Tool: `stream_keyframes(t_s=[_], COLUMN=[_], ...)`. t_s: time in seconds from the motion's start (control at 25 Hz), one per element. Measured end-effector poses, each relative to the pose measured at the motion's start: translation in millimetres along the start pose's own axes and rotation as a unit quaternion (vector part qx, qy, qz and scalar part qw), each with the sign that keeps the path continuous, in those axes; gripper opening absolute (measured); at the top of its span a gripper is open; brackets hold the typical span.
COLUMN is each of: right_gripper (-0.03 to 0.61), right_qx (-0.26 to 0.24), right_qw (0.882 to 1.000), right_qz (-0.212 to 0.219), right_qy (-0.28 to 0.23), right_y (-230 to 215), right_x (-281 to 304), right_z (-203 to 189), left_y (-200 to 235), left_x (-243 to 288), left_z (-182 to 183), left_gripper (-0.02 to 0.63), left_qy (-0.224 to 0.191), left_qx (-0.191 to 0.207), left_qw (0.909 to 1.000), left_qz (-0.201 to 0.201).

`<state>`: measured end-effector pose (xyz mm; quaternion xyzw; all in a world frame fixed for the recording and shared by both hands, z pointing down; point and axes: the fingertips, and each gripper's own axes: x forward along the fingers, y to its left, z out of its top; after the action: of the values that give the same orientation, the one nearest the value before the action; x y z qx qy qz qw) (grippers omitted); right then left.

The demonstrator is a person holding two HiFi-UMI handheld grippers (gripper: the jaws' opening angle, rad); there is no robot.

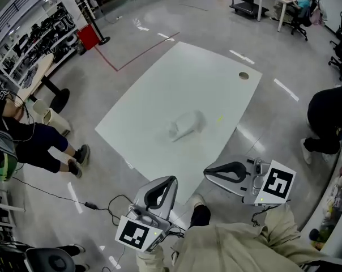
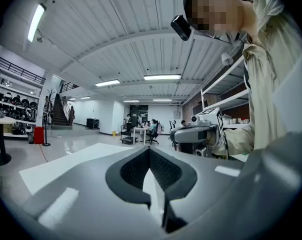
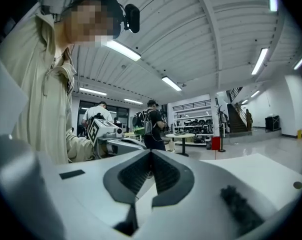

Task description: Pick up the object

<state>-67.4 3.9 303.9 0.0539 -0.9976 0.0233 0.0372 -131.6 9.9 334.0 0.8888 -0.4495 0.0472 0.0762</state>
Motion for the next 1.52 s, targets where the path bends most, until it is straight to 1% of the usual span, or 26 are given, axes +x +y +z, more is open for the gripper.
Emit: stream_keyframes(t_s=[0.24, 0.36, 0.48, 0.64, 0.76, 0.92, 1.0, 1.08, 1.2, 1.24, 1.28, 1.36, 1.4, 1.44, 1.52], right_gripper=[0.003, 0.003, 0.003, 0.003, 0.003, 0.003, 0.003, 0.003, 0.005, 0.012, 0.057, 0.157, 0.187, 0.209, 0.235], right_qx=[0.009, 0.018, 0.025, 0.037, 0.042, 0.041, 0.05, 0.063, 0.087, 0.093, 0.098, 0.109, 0.12, 0.135, 0.167], right_qw=[1.0, 0.999, 0.999, 0.997, 0.997, 0.995, 0.994, 0.992, 0.986, 0.982, 0.978, 0.966, 0.959, 0.952, 0.939], right_qz=[-0.013, -0.021, -0.026, -0.036, -0.036, -0.047, -0.053, -0.066, -0.101, -0.119, -0.141, -0.192, -0.215, -0.235, -0.26], right_qy=[0.013, 0.024, 0.036, 0.049, 0.055, 0.082, 0.086, 0.089, 0.103, 0.111, 0.119, 0.133, 0.139, 0.144, 0.153], right_y=[-36.3, -50.2, -65.0, -85.3, -98.6, -116.0, -126.4, -139.6, -166.4, -176.6, -187.2, -209.5, -220.5, -230.8, -246.4], right_x=[34.5, 38.3, 37.7, 37.8, 36.6, 40.9, 38.9, 37.3, 41.4, 42.7, 42.9, 39.8, 37.1, 34.4, 31.8], right_z=[-22.3, -30.5, -34.3, -42.3, -48.9, -69.7, -76.5, -82.5, -100.5, -108.4, -116.8, -135.4, -144.9, -154.0, -170.0], left_y=[49.2, 60.0, 70.1, 80.2, 84.1, 93.6, 97.5, 105.8, 131.3, 139.7, 147.3, 161.1, 167.1, 171.7, 176.6], left_x=[17.2, 28.1, 38.7, 52.2, 61.9, 72.8, 83.2, 94.2, 111.6, 117.7, 123.5, 134.5, 139.9, 145.6, 157.8], left_z=[-20.7, -25.0, -24.2, -31.4, -35.5, -45.6, -51.6, -58.4, -77.7, -87.2, -98.1, -120.9, -131.1, -139.8, -152.9], left_gripper=[0.006, 0.006, 0.006, 0.006, 0.006, 0.006, 0.006, 0.006, 0.009, 0.069, 0.129, 0.212, 0.236, 0.245, 0.27], left_qy=[0.01, 0.011, 0.001, 0.008, 0.012, 0.02, 0.032, 0.041, 0.057, 0.069, 0.085, 0.121, 0.136, 0.149, 0.171], left_qx=[-0.013, -0.019, -0.014, -0.033, -0.042, -0.053, -0.058, -0.076, -0.113, -0.124, -0.136, -0.159, -0.169, -0.178, -0.193], left_qw=[0.9999, 0.9997, 0.9999, 0.9994, 0.9991, 0.9984, 0.9976, 0.9957, 0.9897, 0.9868, 0.983, 0.9724, 0.9664, 0.9605, 0.9512], left_qz=[-0.004, -0.009, -0.009, -0.006, 0.0, 0.008, 0.018, 0.034, 0.067, 0.078, 0.09, 0.121, 0.138, 0.153, 0.17])
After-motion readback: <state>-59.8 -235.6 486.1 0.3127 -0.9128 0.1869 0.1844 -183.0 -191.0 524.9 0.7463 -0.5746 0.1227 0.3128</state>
